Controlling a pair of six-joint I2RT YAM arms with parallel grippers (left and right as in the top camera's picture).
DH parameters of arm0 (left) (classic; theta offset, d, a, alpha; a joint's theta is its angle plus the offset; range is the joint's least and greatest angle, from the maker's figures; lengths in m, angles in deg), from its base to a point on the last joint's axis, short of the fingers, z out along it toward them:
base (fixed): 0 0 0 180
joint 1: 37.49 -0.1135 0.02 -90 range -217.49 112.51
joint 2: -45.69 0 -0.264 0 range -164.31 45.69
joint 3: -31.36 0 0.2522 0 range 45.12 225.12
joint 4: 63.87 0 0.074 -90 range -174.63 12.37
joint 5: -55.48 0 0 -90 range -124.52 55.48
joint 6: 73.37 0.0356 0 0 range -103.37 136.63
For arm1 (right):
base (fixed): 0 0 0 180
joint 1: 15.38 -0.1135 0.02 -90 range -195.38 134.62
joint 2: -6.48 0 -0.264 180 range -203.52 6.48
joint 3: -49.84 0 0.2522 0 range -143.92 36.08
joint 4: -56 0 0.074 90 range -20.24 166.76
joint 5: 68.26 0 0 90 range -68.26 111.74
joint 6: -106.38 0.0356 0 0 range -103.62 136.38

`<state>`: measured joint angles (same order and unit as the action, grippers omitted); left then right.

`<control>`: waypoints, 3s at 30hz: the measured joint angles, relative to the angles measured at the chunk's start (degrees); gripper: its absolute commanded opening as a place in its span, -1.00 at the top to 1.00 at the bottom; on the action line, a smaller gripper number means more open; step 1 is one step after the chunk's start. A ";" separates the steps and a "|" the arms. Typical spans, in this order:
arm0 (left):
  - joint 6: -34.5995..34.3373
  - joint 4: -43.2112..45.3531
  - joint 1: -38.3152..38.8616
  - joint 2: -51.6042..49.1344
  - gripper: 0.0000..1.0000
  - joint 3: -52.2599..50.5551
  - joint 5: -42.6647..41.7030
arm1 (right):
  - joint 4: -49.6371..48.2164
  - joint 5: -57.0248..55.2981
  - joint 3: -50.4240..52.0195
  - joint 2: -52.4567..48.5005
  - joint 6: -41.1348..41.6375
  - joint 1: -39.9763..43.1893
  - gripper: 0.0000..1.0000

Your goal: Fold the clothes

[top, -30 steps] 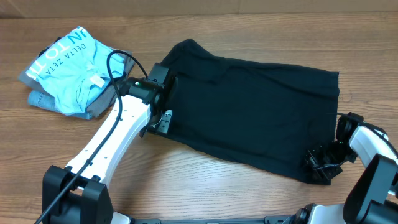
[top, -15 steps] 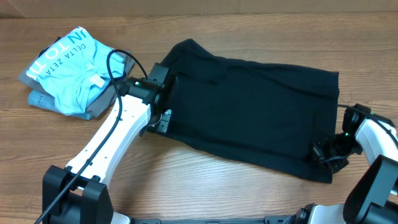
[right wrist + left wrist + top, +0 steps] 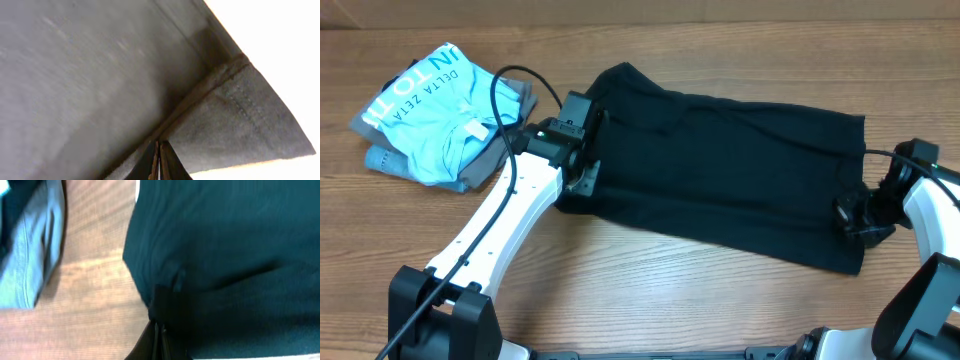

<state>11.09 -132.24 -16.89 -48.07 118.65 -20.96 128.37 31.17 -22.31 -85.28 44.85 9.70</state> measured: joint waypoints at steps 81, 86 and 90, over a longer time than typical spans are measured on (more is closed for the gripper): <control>4.52 34.29 -8.04 -15.15 0.50 0.46 -37.86 | -0.98 2.34 -0.22 0.00 -0.04 1.14 -0.45; 4.63 29.73 -7.72 -15.15 0.09 0.46 -33.75 | -0.96 2.34 -0.22 0.00 -0.07 1.14 -0.46; 4.63 25.81 -7.96 -15.15 0.12 0.46 -28.57 | -0.98 2.34 -0.22 0.00 -0.07 1.14 -0.46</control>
<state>15.72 -106.43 -24.85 -63.22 119.11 -49.53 127.39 33.51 -22.53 -85.28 44.78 10.83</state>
